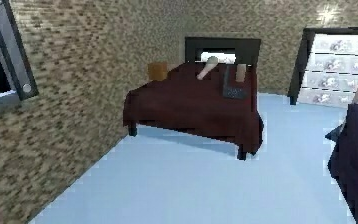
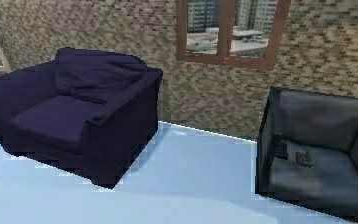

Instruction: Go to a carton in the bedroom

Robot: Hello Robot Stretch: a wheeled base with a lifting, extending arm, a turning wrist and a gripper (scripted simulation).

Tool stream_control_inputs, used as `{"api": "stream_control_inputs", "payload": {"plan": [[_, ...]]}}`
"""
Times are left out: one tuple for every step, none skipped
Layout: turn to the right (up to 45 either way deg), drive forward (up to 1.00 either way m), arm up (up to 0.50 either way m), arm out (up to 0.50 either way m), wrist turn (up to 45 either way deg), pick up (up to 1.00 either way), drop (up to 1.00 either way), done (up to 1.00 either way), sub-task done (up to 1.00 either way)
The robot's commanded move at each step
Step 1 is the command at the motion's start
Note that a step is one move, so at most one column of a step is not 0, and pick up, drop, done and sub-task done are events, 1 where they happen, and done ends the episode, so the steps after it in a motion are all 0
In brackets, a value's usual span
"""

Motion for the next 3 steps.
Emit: {"api": "stream_control_inputs", "payload": {"plan": [[-12.0, 0.0, 0.0, 0.0, 0.0, 0.0, 0.0, 0.0, 0.0], [0.0, 1.0, 0.0, 0.0, 0.0, 0.0, 0.0, 0.0, 0.0], [0.0, 0.4, 0.0, 0.0, 0.0, 0.0, 0.0, 0.0, 0.0]]}}
